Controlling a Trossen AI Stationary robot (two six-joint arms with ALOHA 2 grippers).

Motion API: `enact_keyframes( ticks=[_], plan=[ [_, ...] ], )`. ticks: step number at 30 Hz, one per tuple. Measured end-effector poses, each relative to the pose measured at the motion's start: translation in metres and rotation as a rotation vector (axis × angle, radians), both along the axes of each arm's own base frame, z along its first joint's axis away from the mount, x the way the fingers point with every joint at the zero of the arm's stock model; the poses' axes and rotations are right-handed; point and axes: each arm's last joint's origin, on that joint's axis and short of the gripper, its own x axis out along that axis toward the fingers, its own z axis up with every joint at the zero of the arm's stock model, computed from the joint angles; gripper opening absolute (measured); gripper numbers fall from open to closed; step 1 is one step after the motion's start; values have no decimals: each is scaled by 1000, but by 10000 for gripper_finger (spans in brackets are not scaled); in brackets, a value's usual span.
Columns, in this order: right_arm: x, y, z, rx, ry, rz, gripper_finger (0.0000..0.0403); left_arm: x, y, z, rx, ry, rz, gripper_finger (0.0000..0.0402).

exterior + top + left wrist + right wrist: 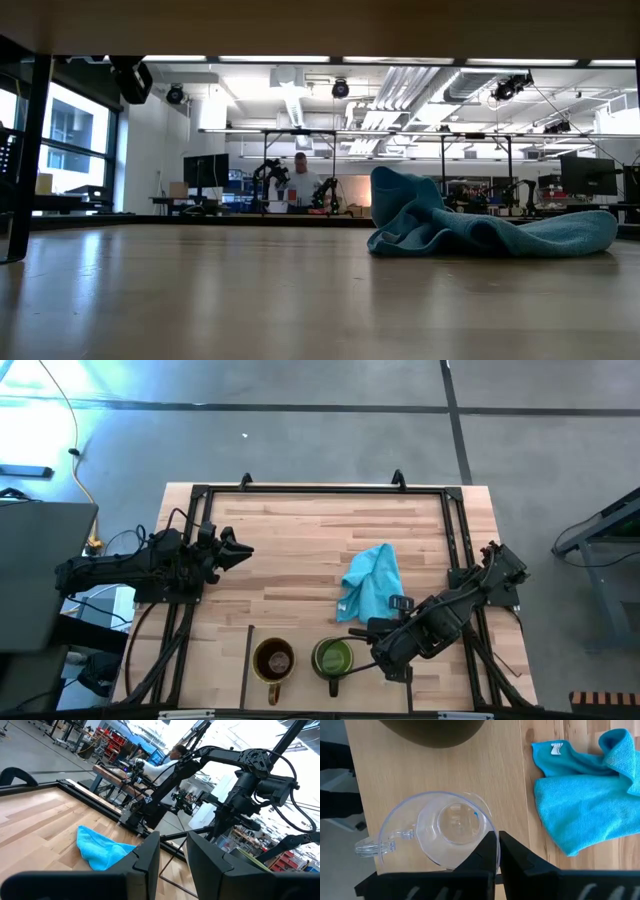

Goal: Stack small to large cups/mugs on shelf
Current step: Put the transparent mug on the shelf

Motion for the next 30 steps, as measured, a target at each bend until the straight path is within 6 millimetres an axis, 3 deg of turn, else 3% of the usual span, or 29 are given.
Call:
enact_keyframes(
  ticks=[30],
  plan=[
    [4, 4, -5, 14, 6, 64, 0, 0, 0, 0, -8, -2, -1, 85]
  ],
)
